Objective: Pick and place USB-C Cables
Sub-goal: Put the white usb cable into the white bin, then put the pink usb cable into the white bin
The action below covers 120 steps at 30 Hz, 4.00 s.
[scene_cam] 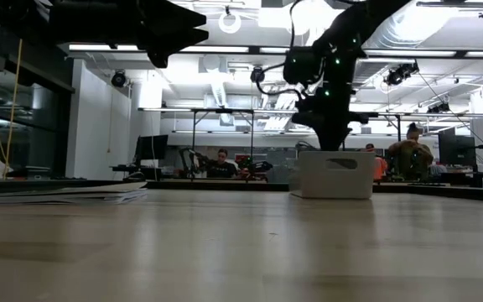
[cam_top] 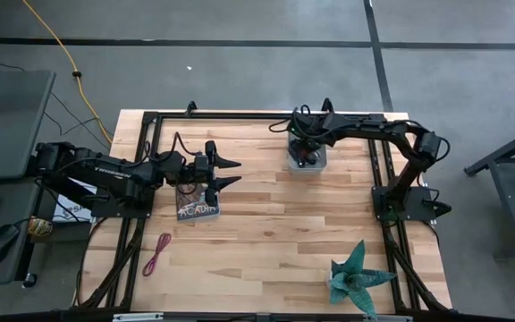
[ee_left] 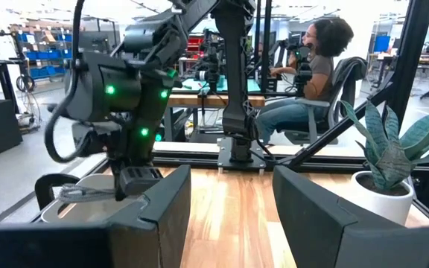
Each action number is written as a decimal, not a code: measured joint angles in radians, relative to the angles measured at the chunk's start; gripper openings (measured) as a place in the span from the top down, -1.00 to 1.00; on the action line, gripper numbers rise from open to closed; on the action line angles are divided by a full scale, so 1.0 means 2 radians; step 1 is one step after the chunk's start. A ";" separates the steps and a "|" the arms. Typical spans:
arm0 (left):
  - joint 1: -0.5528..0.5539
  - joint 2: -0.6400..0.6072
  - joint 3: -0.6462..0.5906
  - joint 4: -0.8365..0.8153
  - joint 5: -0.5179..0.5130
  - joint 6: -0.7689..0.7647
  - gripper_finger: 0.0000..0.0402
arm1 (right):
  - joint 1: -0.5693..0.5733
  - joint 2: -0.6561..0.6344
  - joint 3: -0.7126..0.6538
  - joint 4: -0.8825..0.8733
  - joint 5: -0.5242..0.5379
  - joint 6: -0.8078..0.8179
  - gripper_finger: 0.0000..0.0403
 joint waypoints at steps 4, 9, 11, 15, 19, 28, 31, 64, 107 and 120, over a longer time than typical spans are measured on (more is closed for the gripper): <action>0.000 0.000 0.000 0.000 0.000 0.000 0.15 | 0.000 0.002 -0.018 0.004 -0.007 0.012 0.96; 0.000 0.000 0.000 0.000 0.000 0.000 0.15 | -0.001 0.002 -0.035 0.025 -0.003 0.013 0.93; 0.000 0.000 0.000 0.000 0.000 0.000 0.15 | -0.003 0.002 -0.041 0.033 -0.003 0.013 0.93; 0.000 0.000 0.000 0.000 0.000 0.000 0.15 | -0.011 0.002 -0.057 0.048 -0.014 0.018 0.93; 0.000 0.000 0.000 0.000 0.000 0.000 0.15 | -0.021 0.002 -0.078 0.078 -0.023 0.018 0.91; 0.000 0.000 0.000 0.001 0.000 0.000 0.15 | -0.027 0.002 -0.090 0.097 -0.023 0.012 0.78; 0.000 0.000 0.000 0.001 0.000 0.000 0.15 | -0.027 0.002 -0.090 0.104 -0.023 0.013 0.76; 0.000 0.000 0.000 0.000 0.000 0.000 0.15 | -0.027 0.002 -0.090 0.121 -0.021 0.009 0.35; 0.000 0.000 0.000 -0.016 0.000 0.000 0.15 | 0.133 -0.225 -0.351 0.667 -0.145 -0.098 -0.14; 0.000 0.000 0.000 -0.001 -0.004 0.000 0.15 | 0.181 -0.228 -0.396 0.896 -0.218 -0.241 -0.14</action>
